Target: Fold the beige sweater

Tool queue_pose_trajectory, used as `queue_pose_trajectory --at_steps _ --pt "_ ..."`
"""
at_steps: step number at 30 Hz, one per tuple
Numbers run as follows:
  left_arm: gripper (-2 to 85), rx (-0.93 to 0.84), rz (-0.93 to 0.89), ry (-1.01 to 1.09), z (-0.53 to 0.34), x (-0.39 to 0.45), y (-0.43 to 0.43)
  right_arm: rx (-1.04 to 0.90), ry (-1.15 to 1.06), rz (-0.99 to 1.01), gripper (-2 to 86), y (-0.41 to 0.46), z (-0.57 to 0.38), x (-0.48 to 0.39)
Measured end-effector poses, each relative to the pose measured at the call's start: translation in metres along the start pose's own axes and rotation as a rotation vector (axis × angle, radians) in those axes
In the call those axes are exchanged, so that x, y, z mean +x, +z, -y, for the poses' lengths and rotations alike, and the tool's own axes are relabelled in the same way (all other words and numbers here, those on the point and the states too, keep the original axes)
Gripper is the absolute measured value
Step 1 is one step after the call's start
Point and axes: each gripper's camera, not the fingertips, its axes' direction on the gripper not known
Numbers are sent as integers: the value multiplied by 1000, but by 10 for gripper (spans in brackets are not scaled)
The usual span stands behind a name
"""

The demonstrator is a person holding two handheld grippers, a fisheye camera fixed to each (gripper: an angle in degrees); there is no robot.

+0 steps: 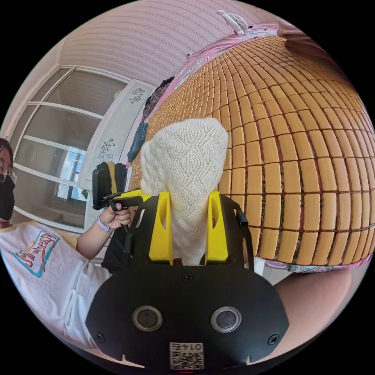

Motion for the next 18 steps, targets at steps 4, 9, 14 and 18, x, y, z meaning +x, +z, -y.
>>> queue_pose_trajectory --at_steps 4,9,14,18 --pt "105 40 -47 -48 -15 -10 -17 -110 -123 -2 153 12 29 -19" --pt "102 174 -16 -121 -37 -23 -63 -205 -280 90 149 48 75 -58" --pt "99 396 40 -207 -52 -50 -133 -251 -455 201 143 100 140 -120" --pt "101 539 86 -194 -44 -67 -203 -270 -631 324 135 141 217 -205"
